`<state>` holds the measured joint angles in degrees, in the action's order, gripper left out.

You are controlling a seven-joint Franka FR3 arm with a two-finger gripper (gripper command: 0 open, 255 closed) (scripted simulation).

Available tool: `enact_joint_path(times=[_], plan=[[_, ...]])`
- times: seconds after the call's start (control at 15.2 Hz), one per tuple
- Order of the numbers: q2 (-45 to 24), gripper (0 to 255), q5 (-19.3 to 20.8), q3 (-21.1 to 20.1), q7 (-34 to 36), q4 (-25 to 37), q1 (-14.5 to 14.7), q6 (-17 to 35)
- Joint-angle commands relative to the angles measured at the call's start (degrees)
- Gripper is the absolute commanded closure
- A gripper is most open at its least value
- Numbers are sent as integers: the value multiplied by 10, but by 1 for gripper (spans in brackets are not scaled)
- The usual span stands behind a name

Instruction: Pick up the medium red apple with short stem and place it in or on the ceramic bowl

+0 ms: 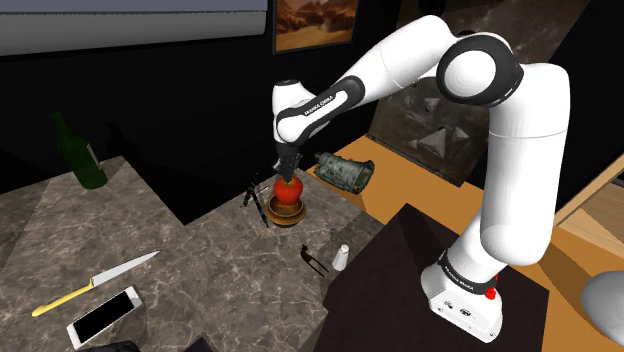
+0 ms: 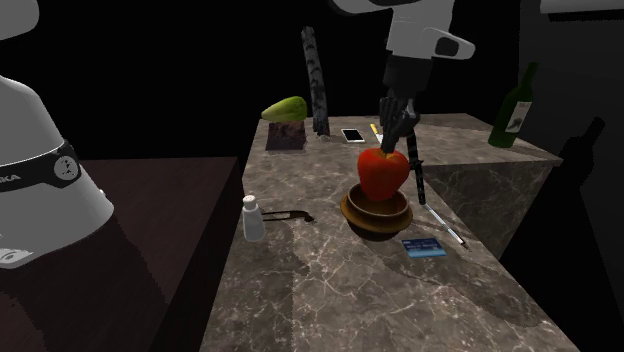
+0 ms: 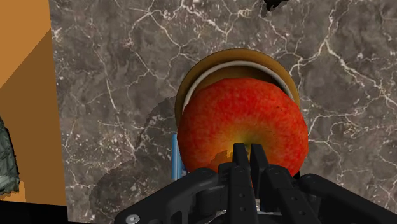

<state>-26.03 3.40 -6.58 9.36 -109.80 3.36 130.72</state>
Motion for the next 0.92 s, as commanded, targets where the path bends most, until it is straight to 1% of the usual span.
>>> enact_joint_path(times=[0.0,0.26,0.33,0.66,0.86], plan=[[0,255,0,0,0,0,0,1],[0,255,0,0,0,0,0,1],[0,0,0,0,0,0,0,1],[0,0,0,0,0,0,0,1],[31,0,-5,-3,-3,17,-2,-48]])
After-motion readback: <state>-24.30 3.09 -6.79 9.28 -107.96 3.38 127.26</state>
